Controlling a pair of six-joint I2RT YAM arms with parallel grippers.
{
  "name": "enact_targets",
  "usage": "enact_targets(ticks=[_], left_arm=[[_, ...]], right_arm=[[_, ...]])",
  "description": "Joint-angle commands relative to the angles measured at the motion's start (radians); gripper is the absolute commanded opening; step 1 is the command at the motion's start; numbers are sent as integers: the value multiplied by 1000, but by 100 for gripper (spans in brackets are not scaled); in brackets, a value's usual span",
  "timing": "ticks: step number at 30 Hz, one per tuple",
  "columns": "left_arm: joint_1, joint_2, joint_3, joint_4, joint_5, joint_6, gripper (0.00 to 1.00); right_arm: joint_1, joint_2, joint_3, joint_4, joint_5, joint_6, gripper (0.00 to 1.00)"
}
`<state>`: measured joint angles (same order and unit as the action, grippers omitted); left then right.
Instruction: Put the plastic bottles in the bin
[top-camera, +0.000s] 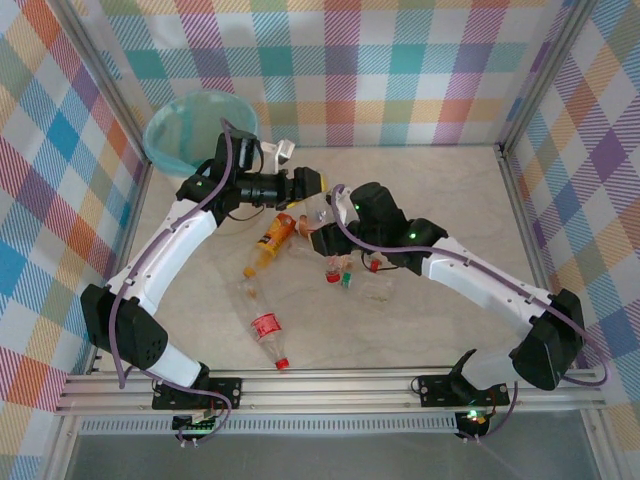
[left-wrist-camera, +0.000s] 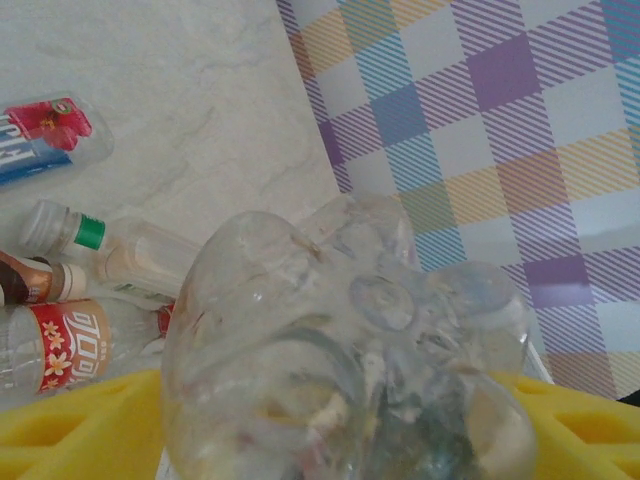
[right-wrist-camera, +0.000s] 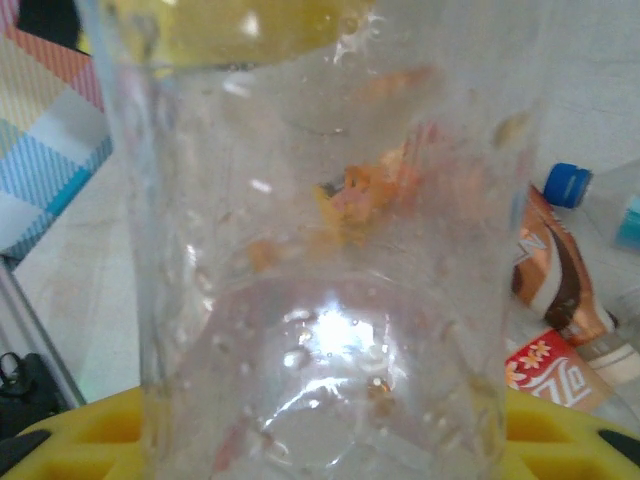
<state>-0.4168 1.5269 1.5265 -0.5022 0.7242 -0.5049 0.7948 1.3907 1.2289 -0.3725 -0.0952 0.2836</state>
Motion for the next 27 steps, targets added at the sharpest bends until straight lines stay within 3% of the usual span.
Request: enact_targets(ticks=[1,6,18,27], left_arm=[[-4,-22,-26,-38,-36,6,74],[-11,-12,-23,-43,-48,9,61],[-13,24,68,-138,-170,53,21],[-13,12,104,-144,-261,58,16]], right_arm=[[0,-48,-24,91,-101,0,53],[0,-48,-30,99,-153,-7,53],[-1,-36,-9,66,-80,-27,61],[0,-8,30,47,-37,-50,68]])
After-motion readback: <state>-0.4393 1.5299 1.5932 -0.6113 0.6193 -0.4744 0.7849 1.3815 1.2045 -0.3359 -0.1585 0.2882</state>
